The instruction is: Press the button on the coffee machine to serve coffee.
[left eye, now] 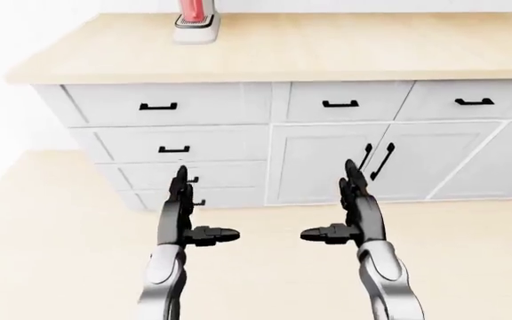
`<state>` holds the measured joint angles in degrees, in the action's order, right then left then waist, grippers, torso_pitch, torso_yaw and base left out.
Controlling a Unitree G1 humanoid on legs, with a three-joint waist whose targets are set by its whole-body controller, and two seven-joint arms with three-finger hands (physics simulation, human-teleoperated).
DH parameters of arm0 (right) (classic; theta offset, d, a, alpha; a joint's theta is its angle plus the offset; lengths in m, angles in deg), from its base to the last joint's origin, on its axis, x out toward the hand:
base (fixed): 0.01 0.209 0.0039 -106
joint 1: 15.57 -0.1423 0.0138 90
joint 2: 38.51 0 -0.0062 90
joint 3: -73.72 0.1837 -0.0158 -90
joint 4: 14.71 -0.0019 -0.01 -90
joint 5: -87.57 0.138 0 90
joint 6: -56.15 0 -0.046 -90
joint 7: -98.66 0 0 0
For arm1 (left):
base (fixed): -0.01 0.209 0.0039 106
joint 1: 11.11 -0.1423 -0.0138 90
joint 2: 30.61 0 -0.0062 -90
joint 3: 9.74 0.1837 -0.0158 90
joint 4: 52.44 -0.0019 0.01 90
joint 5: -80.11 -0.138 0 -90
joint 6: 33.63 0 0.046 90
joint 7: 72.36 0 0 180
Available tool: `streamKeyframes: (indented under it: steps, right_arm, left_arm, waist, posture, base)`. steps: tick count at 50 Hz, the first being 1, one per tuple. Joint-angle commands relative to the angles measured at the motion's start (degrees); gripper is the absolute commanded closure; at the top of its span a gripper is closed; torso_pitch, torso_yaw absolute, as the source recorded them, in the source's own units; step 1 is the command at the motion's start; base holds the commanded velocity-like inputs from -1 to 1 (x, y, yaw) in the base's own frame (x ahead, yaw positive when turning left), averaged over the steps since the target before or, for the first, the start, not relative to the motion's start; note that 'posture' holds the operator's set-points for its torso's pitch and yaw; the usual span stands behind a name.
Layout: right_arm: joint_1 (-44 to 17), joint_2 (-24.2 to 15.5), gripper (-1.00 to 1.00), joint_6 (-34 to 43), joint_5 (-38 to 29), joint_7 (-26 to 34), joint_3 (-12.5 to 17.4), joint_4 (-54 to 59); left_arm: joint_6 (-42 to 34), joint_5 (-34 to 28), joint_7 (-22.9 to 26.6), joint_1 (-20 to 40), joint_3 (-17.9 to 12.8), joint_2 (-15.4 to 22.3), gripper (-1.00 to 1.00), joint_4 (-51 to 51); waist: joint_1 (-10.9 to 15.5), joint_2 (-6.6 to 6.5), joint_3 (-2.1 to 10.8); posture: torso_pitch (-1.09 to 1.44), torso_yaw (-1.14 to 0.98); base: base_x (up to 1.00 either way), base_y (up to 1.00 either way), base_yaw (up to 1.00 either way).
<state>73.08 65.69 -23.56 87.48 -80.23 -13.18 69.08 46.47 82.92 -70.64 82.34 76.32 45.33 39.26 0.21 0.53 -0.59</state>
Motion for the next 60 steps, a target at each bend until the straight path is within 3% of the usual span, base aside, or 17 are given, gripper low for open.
streamKeyframes:
  steps: [1,6,16,23,27,28,33,36,46,56,57,60]
  right_arm:
    - [-2.5,-0.2,-1.00,3.5,1.0,0.6,0.4,-3.9]
    - [-12.9,-3.1,-1.00,18.6,1.7,-0.5,3.3,-11.6]
    - [-25.1,-8.1,-1.00,37.3,3.9,-1.9,5.7,-20.7]
    - [-35.7,-12.1,-1.00,48.4,8.2,-4.3,9.7,-25.2]
    - [-39.6,-14.1,-1.00,49.9,12.6,-6.3,12.2,-24.8]
    - [-41.4,-13.7,-1.00,51.2,15.3,-7.3,14.0,-25.4]
    - [-43.1,-17.9,-1.00,54.1,19.3,-9.6,13.2,-27.6]
    - [-46.9,-20.0,-1.00,60.0,22.5,-11.8,15.6,-32.3]
    - [-52.3,-23.5,-1.00,64.3,32.5,-18.6,19.0,-35.1]
    - [-51.5,-26.7,-1.00,61.8,40.4,-24.5,19.1,-33.8]
    - [-51.4,-27.1,-1.00,61.6,41.3,-25.1,19.2,-33.8]
    - [-50.7,-28.1,-1.00,60.1,43.2,-26.6,18.8,-33.2]
  left_arm:
    - [-1.1,0.8,-0.2,3.2,-0.9,1.1,-1.00,3.7]
    - [-12.8,1.6,-0.9,11.5,-1.9,3.2,-1.00,7.9]
    - [-29.7,5.3,-2.0,26.6,-4.7,7.9,-1.00,14.2]
    - [-37.5,8.6,-4.7,35.1,-7.6,12.7,-1.00,14.9]
    - [-40.7,9.9,-5.5,38.8,-8.5,15.3,-1.00,15.2]
    - [-41.3,10.0,-6.1,39.9,-8.7,15.9,-1.00,15.5]
    - [-43.6,13.8,-8.8,43.8,-10.3,17.8,-1.00,15.5]
    - [-46.8,16.0,-9.8,44.4,-11.1,19.5,-1.00,19.3]
    - [-52.8,22.9,-13.8,49.2,-12.9,22.3,-1.00,23.9]
    - [-52.7,26.7,-16.5,49.7,-12.5,23.3,-1.00,24.4]
    - [-52.7,27.1,-16.8,49.8,-12.6,23.3,-1.00,24.3]
    - [-52.9,27.9,-17.7,50.0,-12.8,23.8,-1.00,24.3]
  waist:
    - [0.0,-0.13,1.43]
    - [0.1,-0.17,1.62]
    - [0.1,-0.04,1.15]
    - [0.2,-0.29,0.28]
    - [0.2,-0.28,-0.03]
    - [0.2,-0.25,-0.10]
    - [0.3,-0.12,-0.45]
    - [0.2,-0.15,-0.59]
    - [0.3,-0.14,-1.46]
    - [0.4,-0.01,-1.84]
    - [0.2,-0.20,-0.47]
    - [0.1,-0.39,-0.65]
  posture:
    - [0.00,0.00]
    - [0.00,0.00]
    - [0.00,0.00]
    - [0.00,0.00]
    - [0.00,0.00]
    - [0.00,0.00]
    - [0.00,0.00]
    - [0.00,0.00]
    - [0.00,0.00]
    - [0.00,0.00]
    - [0.00,0.00]
    - [0.00,0.00]
  base:
    - [0.00,0.00,0.00]
    - [0.00,0.00,0.00]
    - [0.00,0.00,0.00]
    - [0.00,0.00,0.00]
    - [0.00,0.00,0.00]
    - [0.00,0.00,0.00]
    - [0.00,0.00,0.00]
    - [0.00,0.00,0.00]
    - [0.00,0.00,0.00]
    - [0.03,0.00,0.00]
    - [0.05,0.00,0.00]
    - [0.07,0.00,0.00]
